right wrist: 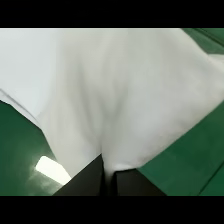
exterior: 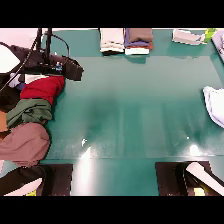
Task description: Fold the shirts.
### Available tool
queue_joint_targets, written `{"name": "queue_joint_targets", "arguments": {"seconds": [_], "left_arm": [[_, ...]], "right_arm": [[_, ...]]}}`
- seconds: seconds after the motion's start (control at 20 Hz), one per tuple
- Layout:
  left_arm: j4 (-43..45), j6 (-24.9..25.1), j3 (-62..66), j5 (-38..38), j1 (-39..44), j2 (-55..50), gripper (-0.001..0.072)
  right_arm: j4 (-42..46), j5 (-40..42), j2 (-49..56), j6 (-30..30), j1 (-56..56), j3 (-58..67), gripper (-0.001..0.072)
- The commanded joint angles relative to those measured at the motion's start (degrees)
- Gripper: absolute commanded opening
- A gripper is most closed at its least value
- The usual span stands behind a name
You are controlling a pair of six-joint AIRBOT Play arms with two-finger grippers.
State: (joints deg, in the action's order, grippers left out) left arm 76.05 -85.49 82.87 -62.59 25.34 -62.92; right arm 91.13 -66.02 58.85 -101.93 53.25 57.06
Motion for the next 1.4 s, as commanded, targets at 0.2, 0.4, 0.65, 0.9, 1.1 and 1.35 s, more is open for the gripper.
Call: {"name": "queue_joint_targets", "arguments": {"seconds": [0.2,0.4,0.65,0.9,1.1,1.35], "left_arm": [[0.0,0.0,0.0,-0.4,0.0,0.0,0.0026],[0.0,0.0,0.0,0.3,0.0,0.0,0.0027],[0.3,0.7,0.0,1.5,0.0,0.0,0.0027],[0.2,0.5,0.0,1.8,0.0,0.0,0.0027],[0.2,0.5,0.1,2.1,0.0,0.0,0.0027],[0.2,0.5,0.1,2.1,0.0,0.0,0.0027]], "right_arm": [[7.5,-2.4,-0.2,1.3,1.3,9.1,0.0480],[-7.8,-3.6,-0.3,1.7,-5.6,11.9,0.0478],[-12.0,-2.7,-0.4,1.9,-31.7,7.5,0.0477],[-11.9,4.9,-0.3,1.9,-55.0,3.5,0.0431],[-11.5,4.9,1.2,2.0,-64.7,5.3,0.0061],[-11.5,4.4,1.9,1.9,-67.5,5.7,0.0019]]}}
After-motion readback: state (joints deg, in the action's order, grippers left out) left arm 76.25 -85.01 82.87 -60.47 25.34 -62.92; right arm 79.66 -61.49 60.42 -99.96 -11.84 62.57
